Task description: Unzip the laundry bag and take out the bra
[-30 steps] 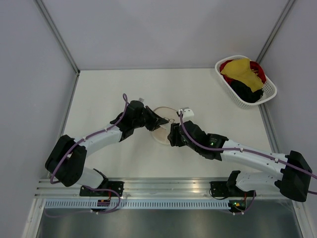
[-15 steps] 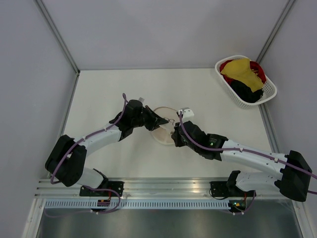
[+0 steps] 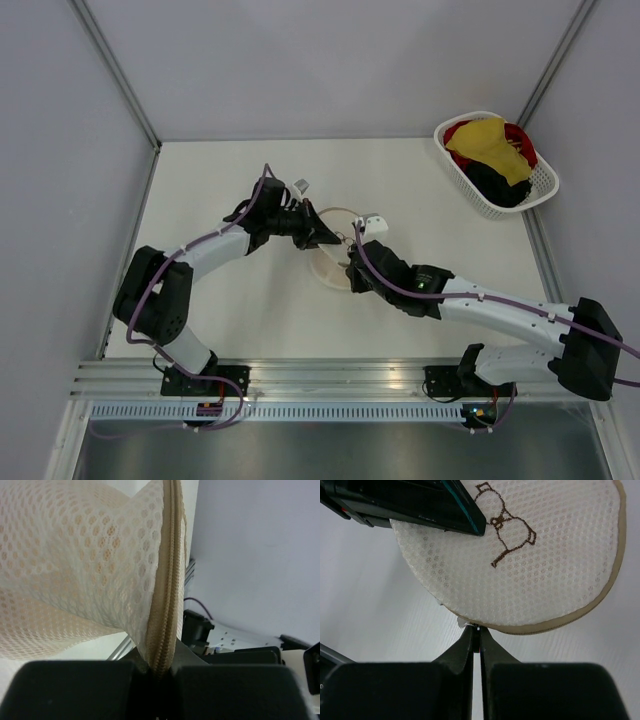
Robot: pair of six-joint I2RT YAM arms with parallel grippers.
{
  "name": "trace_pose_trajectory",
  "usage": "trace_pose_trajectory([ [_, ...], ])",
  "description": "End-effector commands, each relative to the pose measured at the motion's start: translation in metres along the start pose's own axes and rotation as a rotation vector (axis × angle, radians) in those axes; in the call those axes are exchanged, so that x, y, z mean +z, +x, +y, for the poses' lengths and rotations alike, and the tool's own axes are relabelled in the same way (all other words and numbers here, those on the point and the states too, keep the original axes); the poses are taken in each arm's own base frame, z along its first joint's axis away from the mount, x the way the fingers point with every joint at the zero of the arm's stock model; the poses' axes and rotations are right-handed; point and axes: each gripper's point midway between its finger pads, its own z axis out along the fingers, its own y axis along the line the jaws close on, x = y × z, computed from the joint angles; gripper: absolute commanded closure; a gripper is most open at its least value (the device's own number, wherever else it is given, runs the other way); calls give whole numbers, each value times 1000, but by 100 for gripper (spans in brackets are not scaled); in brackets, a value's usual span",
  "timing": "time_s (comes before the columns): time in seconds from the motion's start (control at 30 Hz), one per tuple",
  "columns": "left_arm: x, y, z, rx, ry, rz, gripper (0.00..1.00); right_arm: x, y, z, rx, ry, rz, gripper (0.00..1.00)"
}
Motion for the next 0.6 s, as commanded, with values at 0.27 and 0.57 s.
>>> trace_pose_trajectory([
  [0.27,-23,-4,-3,200,40,95,98,3,8,-5,-54,45,66,88],
  [0.57,-25,-7,-11,197,54,79,98,6,10,4,-41,6,74,78],
])
